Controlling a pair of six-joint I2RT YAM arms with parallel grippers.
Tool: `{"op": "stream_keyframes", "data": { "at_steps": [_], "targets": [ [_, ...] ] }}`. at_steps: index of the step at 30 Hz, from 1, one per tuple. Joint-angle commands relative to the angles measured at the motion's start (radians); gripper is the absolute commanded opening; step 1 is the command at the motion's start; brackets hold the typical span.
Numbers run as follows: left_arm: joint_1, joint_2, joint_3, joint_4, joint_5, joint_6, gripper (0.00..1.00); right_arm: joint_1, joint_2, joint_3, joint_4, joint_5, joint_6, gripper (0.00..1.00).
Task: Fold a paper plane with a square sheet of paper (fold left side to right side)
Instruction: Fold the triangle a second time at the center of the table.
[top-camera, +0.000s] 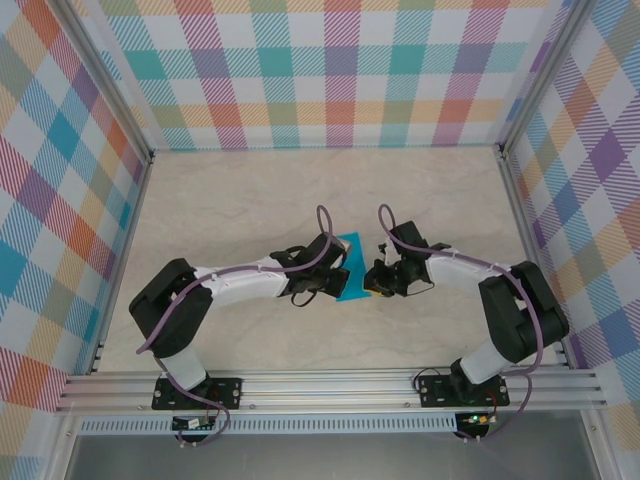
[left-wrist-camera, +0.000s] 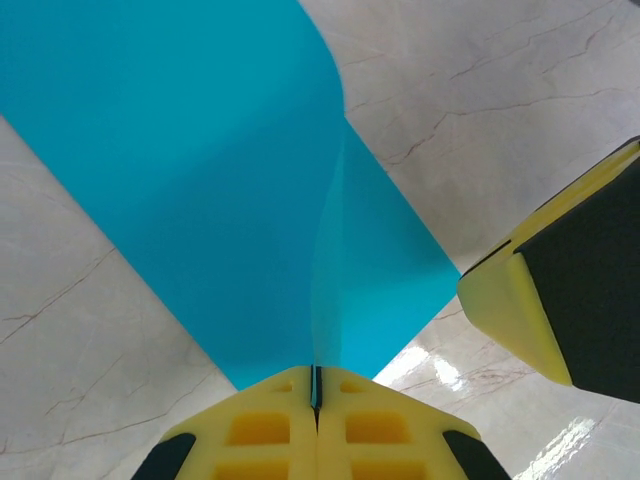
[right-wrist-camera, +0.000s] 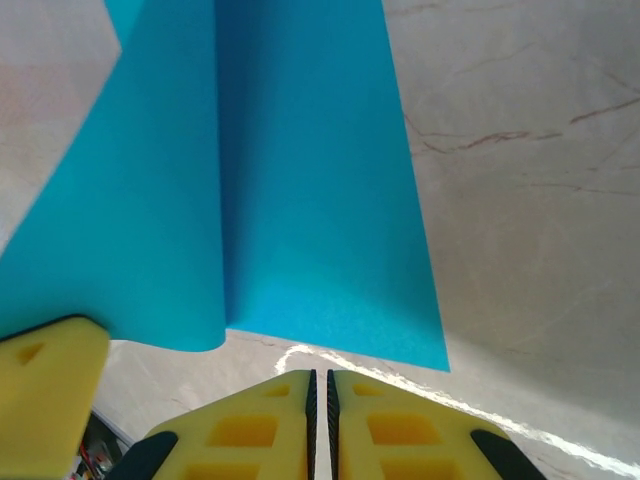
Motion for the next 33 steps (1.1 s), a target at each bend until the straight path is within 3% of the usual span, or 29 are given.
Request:
{"op": "stream_keyframes", "data": {
  "at_steps": [1,15,33],
  "targets": [
    [0.016,-0.035,-0.014,-0.011,0.013,-0.014,0.04,0.009,0.033,0.023,0.0,0.02,0.012,0.13],
    [0.058,0.002,-0.008,-0.012,0.013,0.007,0.04,0.04,0.111,0.061,-0.084,0.102,-0.011,0.14],
    [0.082,0.091,0.028,-0.001,0.01,0.034,0.04,0.052,0.125,0.074,-0.116,0.12,-0.025,0.14]
  ]
}}
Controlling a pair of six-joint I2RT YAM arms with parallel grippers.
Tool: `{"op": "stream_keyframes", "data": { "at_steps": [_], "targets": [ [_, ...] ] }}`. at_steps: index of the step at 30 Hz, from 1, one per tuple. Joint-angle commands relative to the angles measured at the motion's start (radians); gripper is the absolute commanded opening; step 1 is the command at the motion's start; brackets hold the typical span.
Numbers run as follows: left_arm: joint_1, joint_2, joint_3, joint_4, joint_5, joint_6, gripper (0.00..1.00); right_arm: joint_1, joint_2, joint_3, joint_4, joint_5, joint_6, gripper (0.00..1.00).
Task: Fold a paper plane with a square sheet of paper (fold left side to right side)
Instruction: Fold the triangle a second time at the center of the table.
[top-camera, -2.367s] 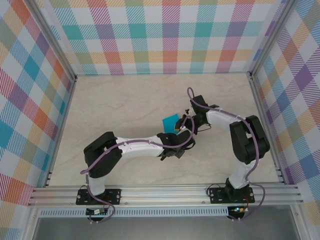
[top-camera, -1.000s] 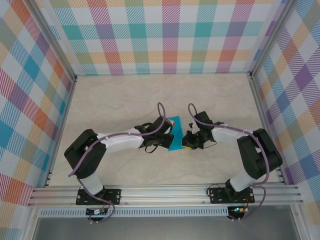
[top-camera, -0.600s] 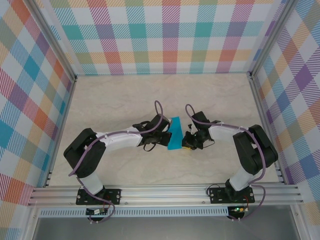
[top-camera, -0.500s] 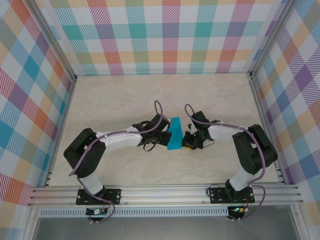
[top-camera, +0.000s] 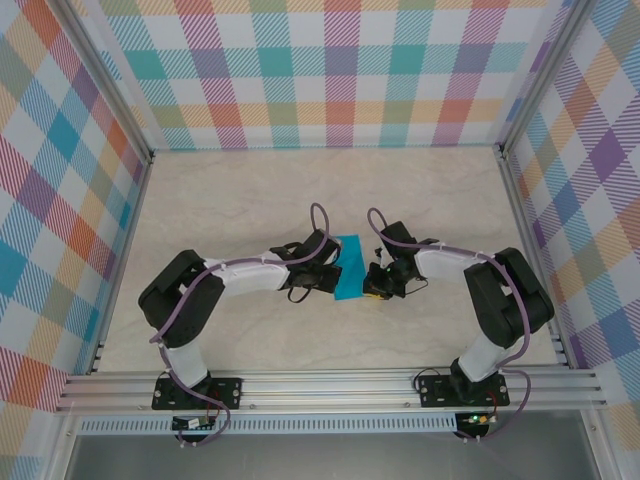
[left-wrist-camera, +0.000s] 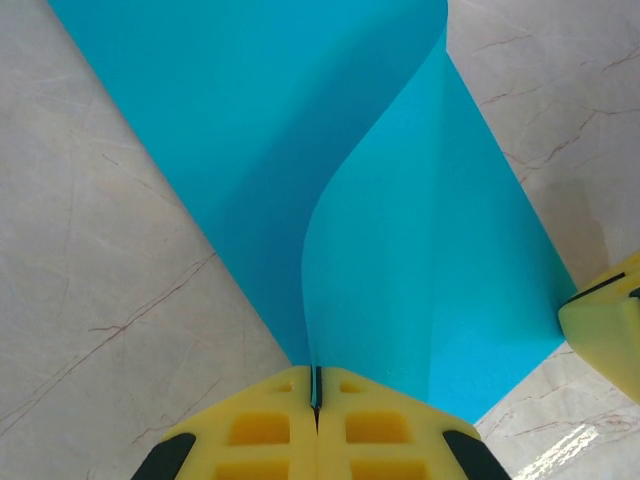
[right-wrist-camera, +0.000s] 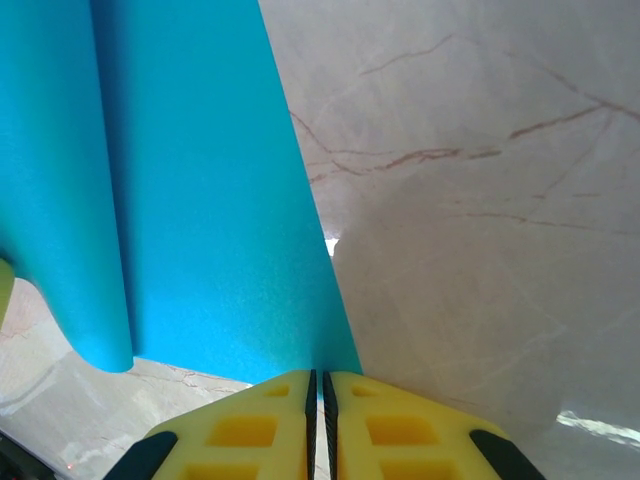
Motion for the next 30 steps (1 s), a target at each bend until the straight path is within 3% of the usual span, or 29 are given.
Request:
{"op": "stream_keyframes", "data": {
  "at_steps": [1,30],
  "targets": [
    [0.016,0.019,0.028,-0.003,0.01,0.021,0.04,0.012,0.026,0.01,-0.039,0.03,-0.016,0.14],
    [0.034,0.082,0.074,-0.013,0.017,0.042,0.03,0.021,0.048,0.035,-0.063,0.035,-0.025,0.14]
  ]
}}
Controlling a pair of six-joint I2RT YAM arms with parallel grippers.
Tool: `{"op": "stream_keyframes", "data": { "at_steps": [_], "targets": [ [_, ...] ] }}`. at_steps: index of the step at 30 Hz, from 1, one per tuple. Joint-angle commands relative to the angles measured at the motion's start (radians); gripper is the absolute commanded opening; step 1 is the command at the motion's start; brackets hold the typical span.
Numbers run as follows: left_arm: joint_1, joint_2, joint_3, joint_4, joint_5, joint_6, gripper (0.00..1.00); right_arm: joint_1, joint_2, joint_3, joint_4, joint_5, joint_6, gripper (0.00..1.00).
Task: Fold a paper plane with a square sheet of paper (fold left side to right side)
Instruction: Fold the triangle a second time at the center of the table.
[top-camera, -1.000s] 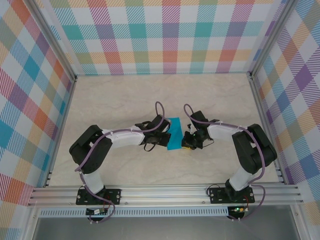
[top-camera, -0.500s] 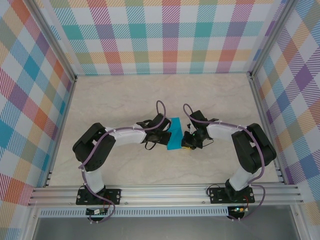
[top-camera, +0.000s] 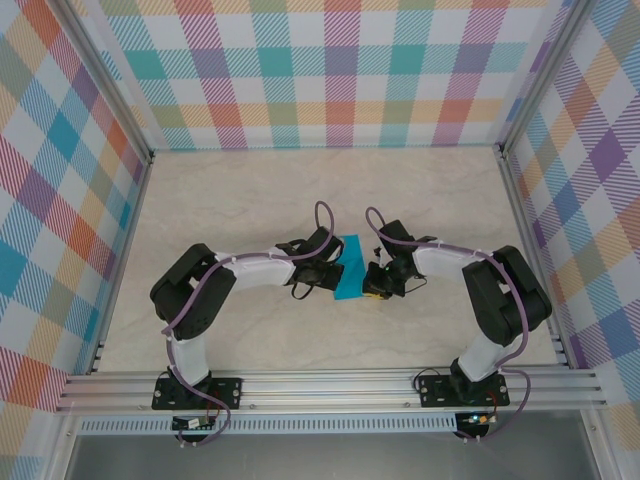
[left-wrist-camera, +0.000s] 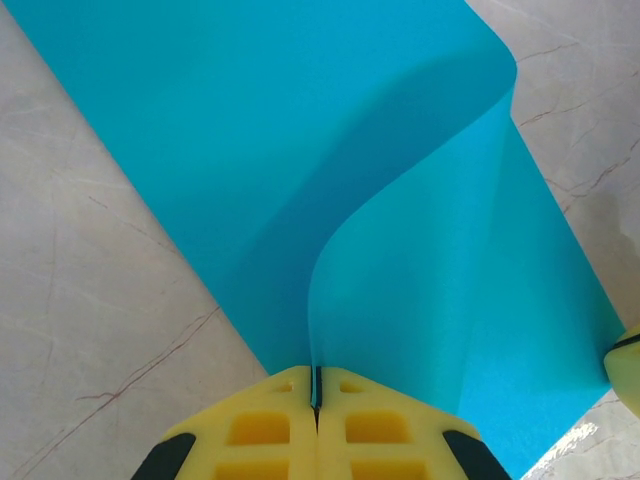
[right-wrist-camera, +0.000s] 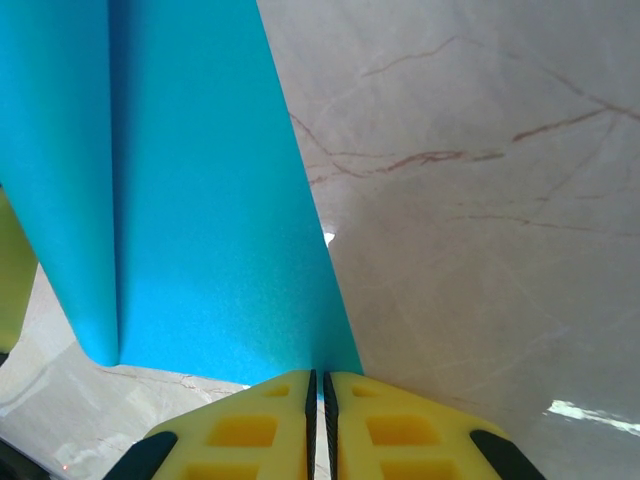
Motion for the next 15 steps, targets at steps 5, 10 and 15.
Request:
{"op": "stream_keyframes", "data": {
  "at_steps": [5,10,15],
  "targets": [
    [0.017,0.003,0.014,-0.016,0.004,0.019,0.03,0.014,0.033,0.01,-0.029,0.024,-0.024,0.14],
    [0.017,-0.002,0.009,-0.022,0.0,0.02,0.02,0.014,0.033,0.011,-0.032,0.028,-0.026,0.14],
    [0.017,0.001,0.003,-0.024,0.0,0.022,0.02,0.014,0.031,0.015,-0.031,0.025,-0.027,0.15]
  ]
}}
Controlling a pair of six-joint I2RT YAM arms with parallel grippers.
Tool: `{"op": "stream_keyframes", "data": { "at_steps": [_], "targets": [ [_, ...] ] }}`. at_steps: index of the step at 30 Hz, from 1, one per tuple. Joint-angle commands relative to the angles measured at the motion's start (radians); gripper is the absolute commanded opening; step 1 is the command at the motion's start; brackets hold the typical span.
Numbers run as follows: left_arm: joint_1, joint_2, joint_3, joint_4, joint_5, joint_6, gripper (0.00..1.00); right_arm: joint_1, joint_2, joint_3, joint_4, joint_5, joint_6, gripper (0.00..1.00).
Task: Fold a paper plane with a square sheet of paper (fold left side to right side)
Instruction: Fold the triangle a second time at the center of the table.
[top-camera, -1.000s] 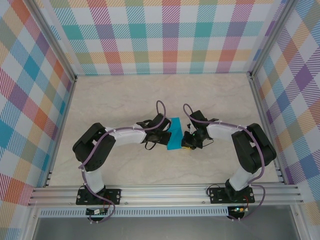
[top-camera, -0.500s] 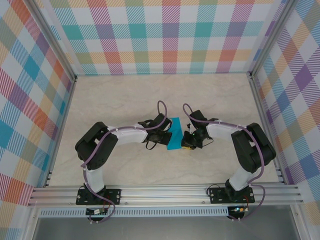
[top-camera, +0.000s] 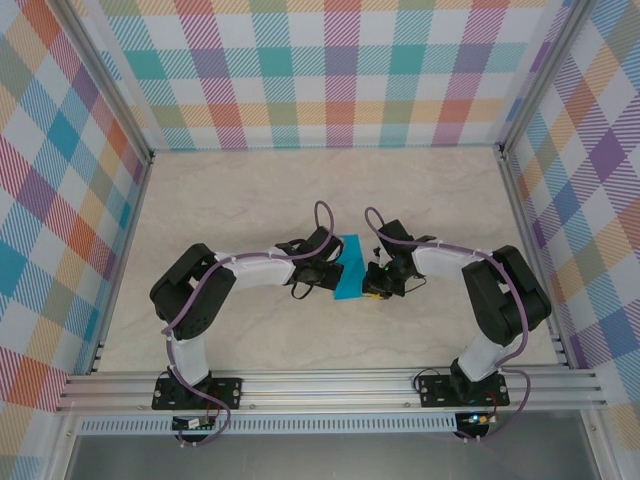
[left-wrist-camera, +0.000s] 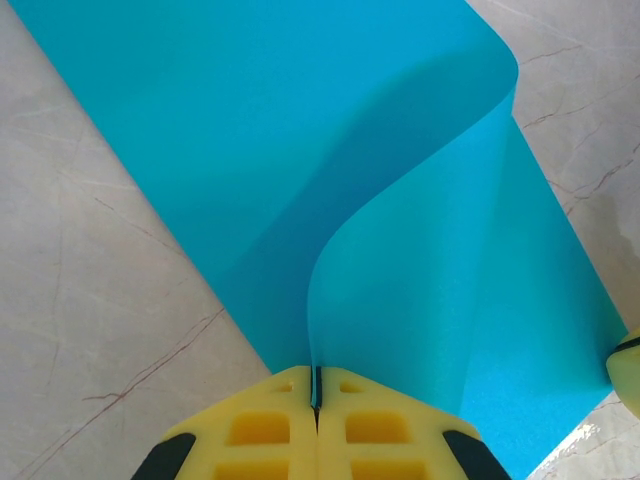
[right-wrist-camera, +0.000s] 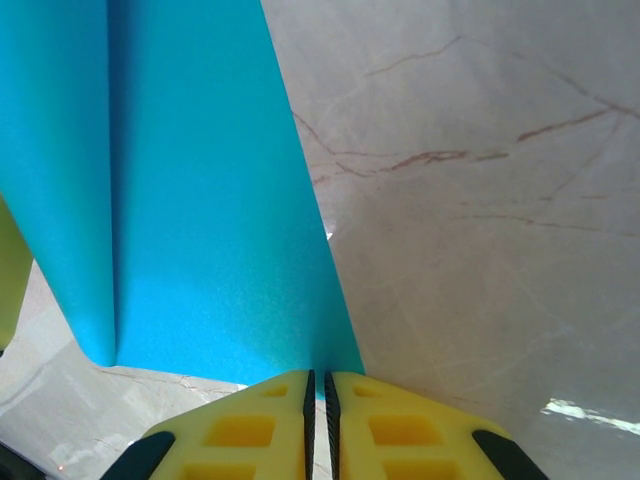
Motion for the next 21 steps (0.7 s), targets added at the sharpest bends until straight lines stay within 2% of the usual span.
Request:
{"op": "stream_keyframes", "data": {
  "at_steps": [1,11,16,21],
  "targets": [
    [0.015,0.003,0.004,-0.023,0.001,0.019,0.02,0.01,0.022,0.011,-0.02,0.013,-0.022,0.15],
    [0.015,0.013,0.006,-0.026,0.014,0.024,0.01,-0.046,-0.151,0.011,0.069,-0.102,0.016,0.13],
    [0.015,0.016,0.01,-0.028,0.02,0.026,0.01,-0.045,-0.06,0.033,0.241,-0.197,0.108,0.05],
    [0.014,0.016,0.011,-0.034,0.017,0.028,0.01,-0.037,0.028,0.103,0.262,-0.208,0.122,0.05]
  ]
}}
